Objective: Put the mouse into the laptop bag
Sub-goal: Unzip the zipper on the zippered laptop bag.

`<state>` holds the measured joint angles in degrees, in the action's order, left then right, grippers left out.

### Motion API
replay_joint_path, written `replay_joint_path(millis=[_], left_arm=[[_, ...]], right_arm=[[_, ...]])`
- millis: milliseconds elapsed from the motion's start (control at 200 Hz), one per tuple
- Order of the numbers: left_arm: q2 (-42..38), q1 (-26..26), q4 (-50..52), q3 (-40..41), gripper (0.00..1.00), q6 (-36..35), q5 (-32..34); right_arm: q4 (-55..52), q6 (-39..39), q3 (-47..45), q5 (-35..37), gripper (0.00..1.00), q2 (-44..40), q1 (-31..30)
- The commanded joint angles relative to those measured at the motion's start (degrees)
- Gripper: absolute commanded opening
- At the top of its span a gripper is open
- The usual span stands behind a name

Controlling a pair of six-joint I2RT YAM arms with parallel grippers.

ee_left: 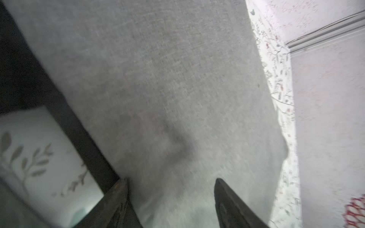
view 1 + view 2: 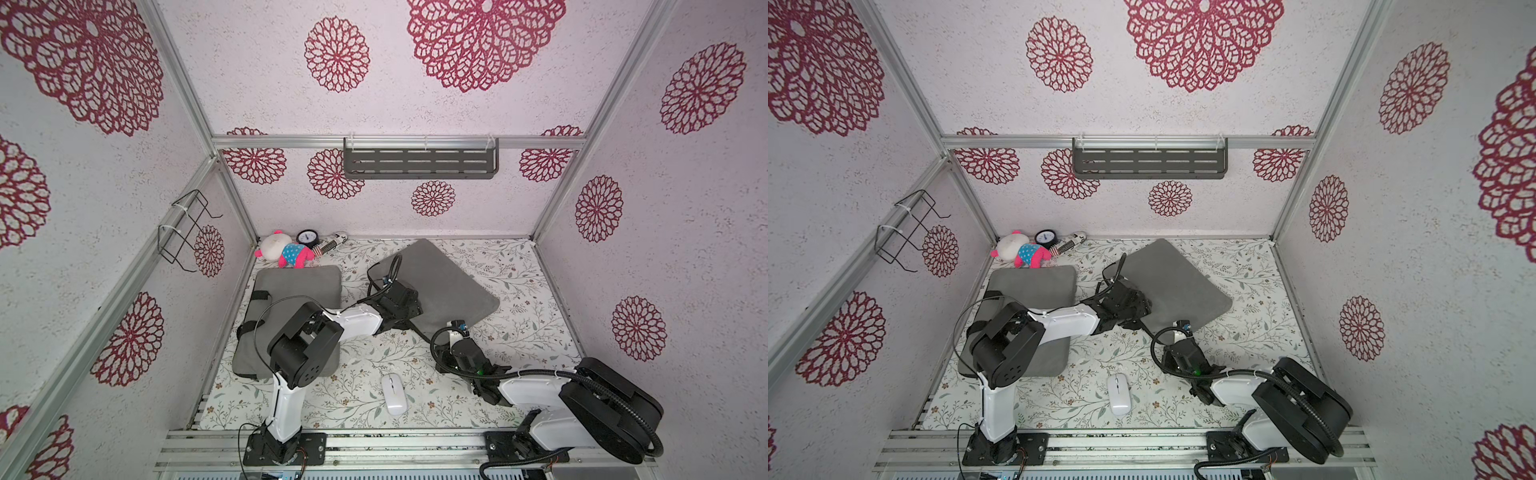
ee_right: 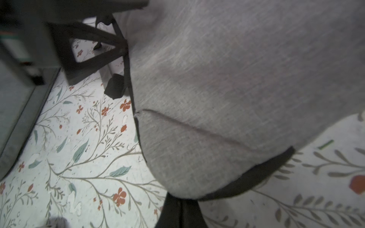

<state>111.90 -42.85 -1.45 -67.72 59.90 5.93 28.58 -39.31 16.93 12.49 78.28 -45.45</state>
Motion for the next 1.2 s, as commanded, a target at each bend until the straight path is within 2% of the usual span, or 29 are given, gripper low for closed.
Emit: replay_joint_path(millis=[0, 95, 165, 240, 315, 365, 465, 575, 670, 861, 1191], left_arm=[[-9.41, -0.66, -4.83, 3.51, 0.87, -2.32, 4.94], [-15.91, -0.43, -7.80, 8.74, 1.00, -4.13, 10.05], [-19.56, -0.13, -11.22, 12.36, 0.98, -5.32, 13.28], [-21.65, 0.33, -10.36, 13.17, 0.98, -5.99, 16.58], [-22.25, 1.02, -8.53, 12.76, 0.99, -7.43, 17.77], [-22.74, 1.48, -9.74, 13.70, 0.99, -8.24, 17.57], [-23.84, 4.09, -11.81, 15.56, 0.98, -8.49, 12.41], [-22.49, 7.61, -12.14, 15.45, 0.98, -6.52, 6.72], [-19.30, 10.10, -12.46, 14.10, 1.00, -4.81, 1.49], [-12.84, 11.22, -10.74, 9.50, 1.00, -3.88, -2.61], [-0.51, 11.65, -6.23, -1.40, 0.99, -2.53, -10.36]], right_arm=[[-9.26, -7.25, 3.47, 9.69, 0.00, -1.80, 0.09], [-16.99, -11.70, 4.51, 16.46, 0.00, -4.53, 0.44], [-22.16, -15.41, 4.24, 21.29, 0.00, -7.66, 1.03], [-25.06, -17.47, 3.29, 22.52, 0.00, -11.44, 2.85], [-30.80, -23.62, 2.34, 23.88, 0.00, -15.01, 4.93], [-33.13, -25.10, 1.09, 25.12, 0.00, -17.55, 6.06], [-35.50, -23.77, -0.44, 25.85, 0.00, -22.62, 10.39], [-38.10, -20.98, 0.46, 22.61, 0.00, -25.31, 16.40], [-38.48, -18.75, 1.07, 18.64, 0.00, -24.45, 21.24], [-38.60, -15.40, 2.33, 14.23, 0.00, -20.72, 30.55], [-36.20, -13.86, 1.94, 11.95, 0.00, -18.10, 32.45]])
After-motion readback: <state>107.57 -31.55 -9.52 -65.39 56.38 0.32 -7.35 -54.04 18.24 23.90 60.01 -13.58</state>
